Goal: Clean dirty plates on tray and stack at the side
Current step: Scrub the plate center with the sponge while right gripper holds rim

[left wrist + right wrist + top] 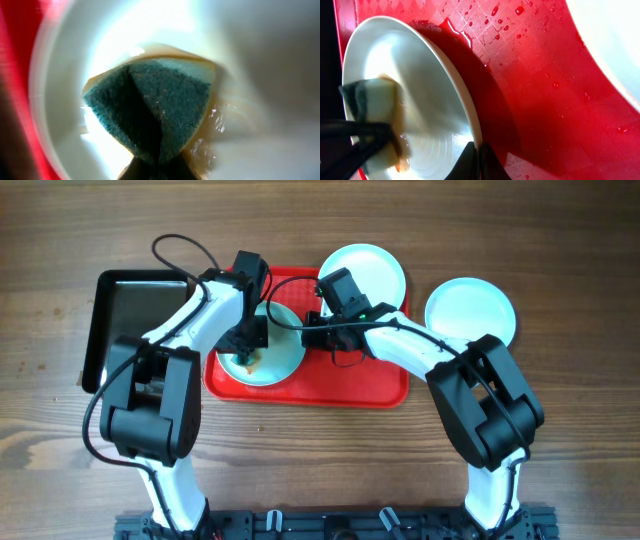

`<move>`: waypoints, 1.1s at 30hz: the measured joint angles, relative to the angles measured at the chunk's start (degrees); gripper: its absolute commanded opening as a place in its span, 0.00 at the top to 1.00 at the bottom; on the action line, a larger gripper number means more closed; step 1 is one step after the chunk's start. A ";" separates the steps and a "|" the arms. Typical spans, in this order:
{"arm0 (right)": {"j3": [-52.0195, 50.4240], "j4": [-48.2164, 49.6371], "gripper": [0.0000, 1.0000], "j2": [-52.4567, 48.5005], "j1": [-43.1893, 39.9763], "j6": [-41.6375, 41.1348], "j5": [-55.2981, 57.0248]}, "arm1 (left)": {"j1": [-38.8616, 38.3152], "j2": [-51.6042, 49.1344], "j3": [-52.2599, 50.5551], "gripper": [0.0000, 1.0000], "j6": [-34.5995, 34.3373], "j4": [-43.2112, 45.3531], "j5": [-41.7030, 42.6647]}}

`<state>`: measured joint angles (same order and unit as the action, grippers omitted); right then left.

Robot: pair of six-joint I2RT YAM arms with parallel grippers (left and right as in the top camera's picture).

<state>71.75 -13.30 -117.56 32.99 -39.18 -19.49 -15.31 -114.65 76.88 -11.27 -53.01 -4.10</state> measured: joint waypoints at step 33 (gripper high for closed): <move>0.00 0.11 0.96 0.00 0.35 -0.28 -1.42 | -3.39 1.97 -9.55 0.96 -35.08 21.99 -29.99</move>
<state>71.75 -13.19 -117.56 33.34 -39.46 -20.91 -18.70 -112.68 67.33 -46.35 -31.03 -34.09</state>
